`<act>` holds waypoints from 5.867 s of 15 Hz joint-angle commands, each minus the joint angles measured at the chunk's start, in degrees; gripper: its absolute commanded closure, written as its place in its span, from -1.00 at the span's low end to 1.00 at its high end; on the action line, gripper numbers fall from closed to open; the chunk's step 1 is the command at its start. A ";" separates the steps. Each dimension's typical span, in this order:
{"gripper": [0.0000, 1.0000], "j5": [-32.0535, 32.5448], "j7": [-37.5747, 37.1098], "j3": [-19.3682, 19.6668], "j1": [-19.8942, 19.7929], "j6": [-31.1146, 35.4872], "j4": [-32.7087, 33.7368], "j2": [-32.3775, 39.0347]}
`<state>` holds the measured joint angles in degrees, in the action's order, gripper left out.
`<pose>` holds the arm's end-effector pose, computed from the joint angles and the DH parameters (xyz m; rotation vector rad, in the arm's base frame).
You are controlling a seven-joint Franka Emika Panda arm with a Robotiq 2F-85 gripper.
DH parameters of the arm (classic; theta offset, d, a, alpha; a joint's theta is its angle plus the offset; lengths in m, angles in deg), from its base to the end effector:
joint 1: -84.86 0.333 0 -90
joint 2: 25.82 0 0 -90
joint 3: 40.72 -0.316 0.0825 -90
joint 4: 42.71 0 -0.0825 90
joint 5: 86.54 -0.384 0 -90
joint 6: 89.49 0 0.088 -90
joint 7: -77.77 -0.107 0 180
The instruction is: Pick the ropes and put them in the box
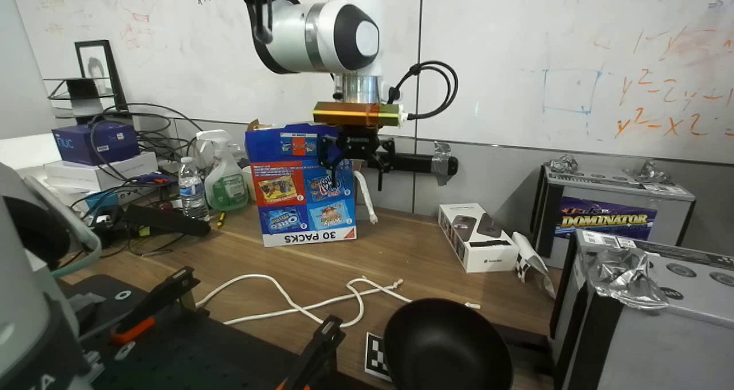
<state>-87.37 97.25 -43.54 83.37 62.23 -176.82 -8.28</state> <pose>0.5169 0.0123 0.2040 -3.0732 -0.5404 -0.0077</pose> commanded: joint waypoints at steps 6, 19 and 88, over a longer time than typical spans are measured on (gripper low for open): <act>-1.00 -3.11 10.82 -6.93 -7.78 5.03 5.82 9.87; -0.17 -2.68 13.57 -8.77 -10.24 5.17 9.15 13.06; -1.00 11.63 -28.75 -1.82 10.28 -35.03 13.52 -17.81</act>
<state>-77.50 72.72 -45.30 94.14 25.50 -153.54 -17.45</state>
